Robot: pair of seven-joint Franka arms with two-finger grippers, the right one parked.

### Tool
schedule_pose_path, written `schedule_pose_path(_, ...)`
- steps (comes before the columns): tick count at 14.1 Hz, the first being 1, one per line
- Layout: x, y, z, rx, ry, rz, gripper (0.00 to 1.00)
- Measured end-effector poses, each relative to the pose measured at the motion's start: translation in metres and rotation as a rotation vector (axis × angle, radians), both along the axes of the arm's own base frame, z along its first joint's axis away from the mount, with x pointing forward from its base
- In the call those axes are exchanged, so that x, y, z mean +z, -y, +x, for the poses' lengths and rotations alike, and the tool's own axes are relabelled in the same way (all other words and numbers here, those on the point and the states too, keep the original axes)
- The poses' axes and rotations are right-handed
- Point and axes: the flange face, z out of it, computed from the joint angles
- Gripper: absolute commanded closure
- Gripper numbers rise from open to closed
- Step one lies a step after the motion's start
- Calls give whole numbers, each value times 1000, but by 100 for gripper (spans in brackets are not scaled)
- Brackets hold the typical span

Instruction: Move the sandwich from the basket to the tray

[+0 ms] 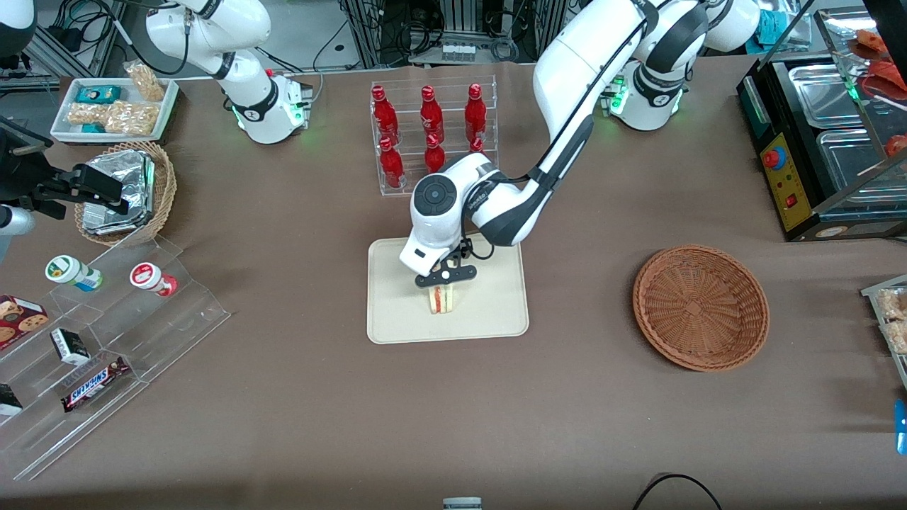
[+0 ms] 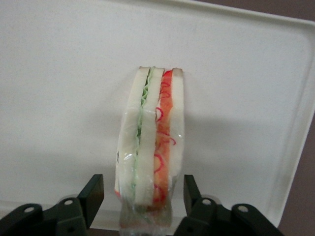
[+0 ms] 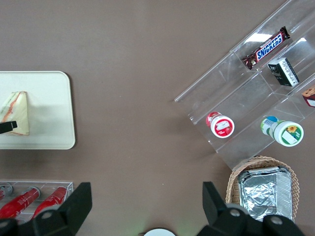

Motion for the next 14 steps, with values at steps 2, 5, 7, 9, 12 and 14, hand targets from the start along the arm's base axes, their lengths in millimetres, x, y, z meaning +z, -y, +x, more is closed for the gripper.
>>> schedule_pose_path(2, 25, -2, 4, 3, 8, 2, 0)
schedule_pose_path(5, 78, -22, 15, 19, 10, 30, 0)
schedule_pose_path(7, 116, -60, 35, 12, -12, 69, 0)
schedule_pose_path(9, 148, -111, 55, 51, -58, 110, 0)
schedule_pose_path(12, 167, -188, 79, 64, -102, 115, 0)
schedule_pose_path(14, 168, -238, 86, 19, -127, 115, 0)
